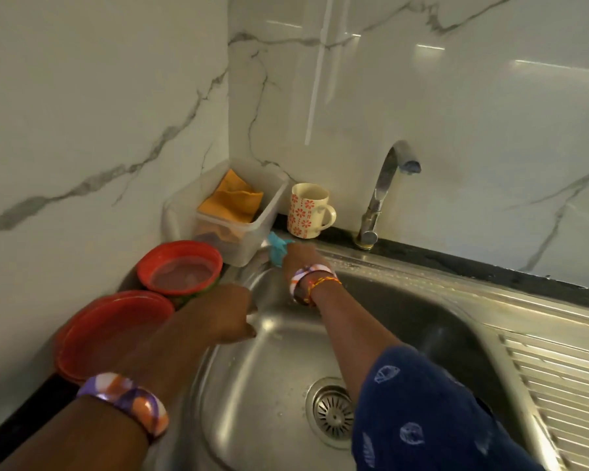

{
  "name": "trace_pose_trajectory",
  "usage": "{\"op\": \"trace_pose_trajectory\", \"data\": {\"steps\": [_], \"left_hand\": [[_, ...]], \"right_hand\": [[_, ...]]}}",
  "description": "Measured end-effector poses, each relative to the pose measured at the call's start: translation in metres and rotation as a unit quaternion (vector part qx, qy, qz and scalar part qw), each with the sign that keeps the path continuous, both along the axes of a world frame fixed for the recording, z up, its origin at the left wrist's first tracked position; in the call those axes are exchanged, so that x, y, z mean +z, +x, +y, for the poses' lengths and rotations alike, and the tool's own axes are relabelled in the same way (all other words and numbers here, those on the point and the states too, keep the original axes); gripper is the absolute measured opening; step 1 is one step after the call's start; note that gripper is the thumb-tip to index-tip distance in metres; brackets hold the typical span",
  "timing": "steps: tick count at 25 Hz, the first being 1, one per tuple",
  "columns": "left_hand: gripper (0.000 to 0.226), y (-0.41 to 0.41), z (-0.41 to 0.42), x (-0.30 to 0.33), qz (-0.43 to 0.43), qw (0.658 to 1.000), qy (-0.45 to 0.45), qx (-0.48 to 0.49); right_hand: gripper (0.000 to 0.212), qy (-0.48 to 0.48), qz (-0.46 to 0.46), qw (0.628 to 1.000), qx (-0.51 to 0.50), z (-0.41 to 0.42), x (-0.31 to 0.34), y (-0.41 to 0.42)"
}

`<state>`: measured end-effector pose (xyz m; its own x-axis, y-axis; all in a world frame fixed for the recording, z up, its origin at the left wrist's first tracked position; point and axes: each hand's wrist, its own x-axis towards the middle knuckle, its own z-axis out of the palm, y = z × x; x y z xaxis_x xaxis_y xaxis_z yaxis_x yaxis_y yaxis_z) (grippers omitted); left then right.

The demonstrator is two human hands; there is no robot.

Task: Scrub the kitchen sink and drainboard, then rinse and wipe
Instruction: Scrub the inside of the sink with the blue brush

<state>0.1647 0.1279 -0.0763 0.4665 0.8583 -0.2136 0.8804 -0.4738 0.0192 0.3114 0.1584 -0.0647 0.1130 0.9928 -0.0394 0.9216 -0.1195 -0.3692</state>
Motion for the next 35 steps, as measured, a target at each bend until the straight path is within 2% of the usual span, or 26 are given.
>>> {"op": "trace_pose_trajectory", "data": {"steps": [3,4,6,7,9,10,11,13,15,19,23,25,28,30,32,35], "left_hand": [[0.048,-0.031,-0.024,0.030,-0.045,0.995,0.079,0.027],[0.046,-0.048,-0.027,0.036,-0.048,0.991,0.110,0.053],[0.044,-0.083,-0.033,0.043,-0.045,0.982,0.125,0.130],[0.043,-0.098,-0.035,0.043,-0.032,0.979,0.117,0.163],[0.047,-0.118,-0.035,0.040,0.001,0.981,0.091,0.174],[0.052,-0.121,-0.034,0.037,0.003,0.986,0.076,0.151],[0.057,-0.121,-0.034,0.033,-0.006,0.990,0.065,0.126],[0.056,-0.112,-0.037,0.030,-0.019,0.993,0.043,0.105],[0.051,-0.107,-0.036,0.028,-0.021,0.993,0.037,0.111],[0.051,-0.114,-0.026,0.020,-0.015,0.990,0.038,0.133],[0.052,-0.118,-0.022,0.020,0.002,0.990,0.053,0.129],[0.049,-0.118,-0.023,0.022,0.009,0.990,0.054,0.129],[0.038,-0.111,-0.026,0.035,0.032,0.989,0.083,0.114],[0.035,-0.098,-0.030,0.050,0.004,0.988,0.121,0.095],[0.036,-0.065,-0.030,0.062,-0.040,0.989,0.139,0.027],[0.036,0.010,-0.040,0.070,-0.065,0.988,0.122,-0.073]], "right_hand": [[0.030,0.009,0.034,0.999,-0.005,-0.034,0.021,0.023],[0.026,0.018,0.107,0.994,0.005,-0.051,0.033,0.025],[0.017,0.015,0.311,0.949,0.052,-0.081,0.061,0.009],[0.020,0.007,0.355,0.930,0.101,-0.087,0.072,-0.003],[0.030,0.008,0.348,0.921,0.176,-0.081,0.079,-0.037],[0.029,0.019,0.311,0.931,0.188,-0.071,0.074,-0.055],[0.026,0.037,0.259,0.948,0.182,-0.059,0.066,-0.071],[0.031,0.063,0.117,0.980,0.151,-0.033,0.043,-0.095],[0.036,0.075,0.034,0.988,0.131,-0.021,0.025,-0.111],[0.036,0.058,0.037,0.978,0.195,-0.023,0.015,-0.117],[0.038,0.072,-0.012,0.987,0.144,-0.018,0.016,-0.103],[0.037,0.077,0.009,0.981,0.175,-0.016,0.015,-0.110],[0.035,0.094,0.120,0.971,0.184,-0.026,0.017,-0.107],[0.036,0.135,0.202,0.959,0.149,-0.042,0.029,-0.079],[0.032,0.168,0.281,0.940,0.099,-0.062,0.039,-0.024],[0.033,0.172,0.347,0.921,-0.039,-0.097,0.052,0.084]]}}
